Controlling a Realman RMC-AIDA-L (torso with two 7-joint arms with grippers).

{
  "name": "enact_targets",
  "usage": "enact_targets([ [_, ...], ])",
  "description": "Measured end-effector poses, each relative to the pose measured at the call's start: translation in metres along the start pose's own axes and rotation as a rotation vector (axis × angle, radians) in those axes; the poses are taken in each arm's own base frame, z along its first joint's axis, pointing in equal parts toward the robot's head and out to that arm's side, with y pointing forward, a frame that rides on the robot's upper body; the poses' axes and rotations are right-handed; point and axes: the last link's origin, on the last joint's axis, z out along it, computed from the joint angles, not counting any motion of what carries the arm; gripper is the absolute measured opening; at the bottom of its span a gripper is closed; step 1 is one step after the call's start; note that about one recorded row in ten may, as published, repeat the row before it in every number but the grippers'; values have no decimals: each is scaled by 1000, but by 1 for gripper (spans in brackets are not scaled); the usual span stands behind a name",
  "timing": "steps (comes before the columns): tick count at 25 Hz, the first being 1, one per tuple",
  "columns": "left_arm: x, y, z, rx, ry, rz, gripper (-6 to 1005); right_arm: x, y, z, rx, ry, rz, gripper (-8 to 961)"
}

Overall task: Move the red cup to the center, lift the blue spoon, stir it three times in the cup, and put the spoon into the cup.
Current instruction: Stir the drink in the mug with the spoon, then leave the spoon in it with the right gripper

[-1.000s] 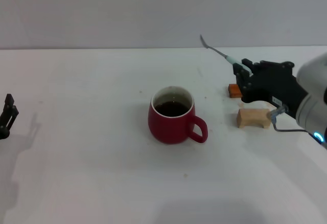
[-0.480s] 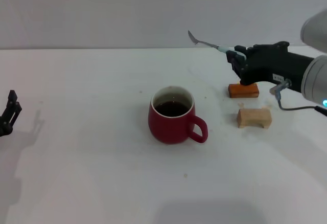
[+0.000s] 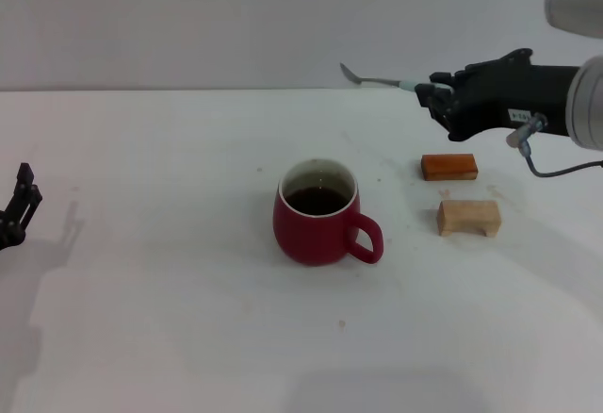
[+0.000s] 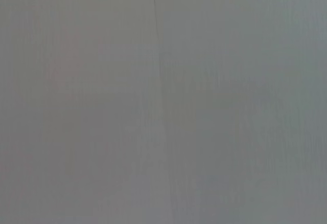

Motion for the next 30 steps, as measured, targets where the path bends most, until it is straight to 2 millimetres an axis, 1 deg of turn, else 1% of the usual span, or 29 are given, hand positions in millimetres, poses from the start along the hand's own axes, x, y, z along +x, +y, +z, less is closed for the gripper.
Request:
enact_targets([
  [4,0,0,1,0,1,0,851,-11,8,2,-48,35,-31,150],
  [5,0,0,1,0,1,0,851,-11,8,2,-48,35,-31,151],
  [6,0,0,1,0,1,0,851,-16,10,1,-56,53,-49,151],
  [11,0,0,0,0,-2,2,851,-23,11,-3,-38,79,-83,153],
  [14,-1,0,0,1,-4,2,851,-29,16,-7,-47,89,-99,154],
  [17,-1,0,-1,1,-4,1,851,-31,17,-8,-53,94,-105,155],
  [19,-1,0,-1,2,-4,0,851,-37,20,-8,-65,103,-118,155],
  [30,-2,-1,-3,5,-8,-1,851,-43,24,-8,-73,148,-144,159],
])
